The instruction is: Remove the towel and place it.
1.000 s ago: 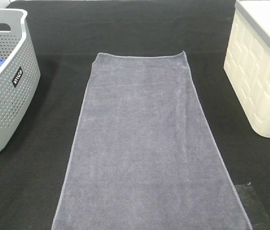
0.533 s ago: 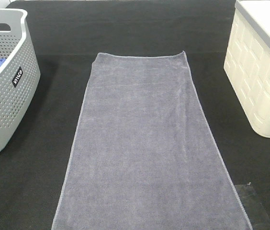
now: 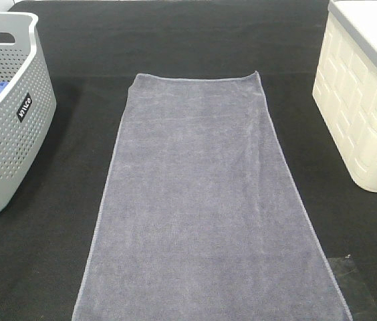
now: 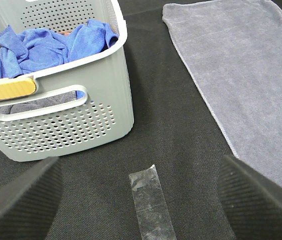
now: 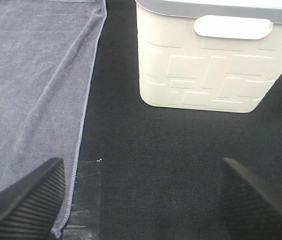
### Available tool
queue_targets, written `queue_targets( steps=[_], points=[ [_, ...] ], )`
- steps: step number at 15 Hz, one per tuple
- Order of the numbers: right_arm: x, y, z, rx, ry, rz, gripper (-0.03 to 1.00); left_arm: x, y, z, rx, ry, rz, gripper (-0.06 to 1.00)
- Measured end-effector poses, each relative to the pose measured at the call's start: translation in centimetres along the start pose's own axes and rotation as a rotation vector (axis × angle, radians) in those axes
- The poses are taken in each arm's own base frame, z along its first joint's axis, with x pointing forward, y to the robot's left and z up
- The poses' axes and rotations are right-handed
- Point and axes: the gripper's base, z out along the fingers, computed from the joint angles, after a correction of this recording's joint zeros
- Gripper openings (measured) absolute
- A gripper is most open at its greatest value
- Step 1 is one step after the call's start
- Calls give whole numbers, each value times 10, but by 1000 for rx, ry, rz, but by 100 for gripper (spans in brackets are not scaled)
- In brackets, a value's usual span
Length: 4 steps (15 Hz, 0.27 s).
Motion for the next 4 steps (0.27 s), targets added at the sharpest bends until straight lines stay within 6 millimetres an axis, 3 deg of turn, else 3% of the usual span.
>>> queue_targets(
  steps=[4],
  points=[
    [0,0,0,0,0,0,78,0,0,0,0,0,0,80]
  ],
)
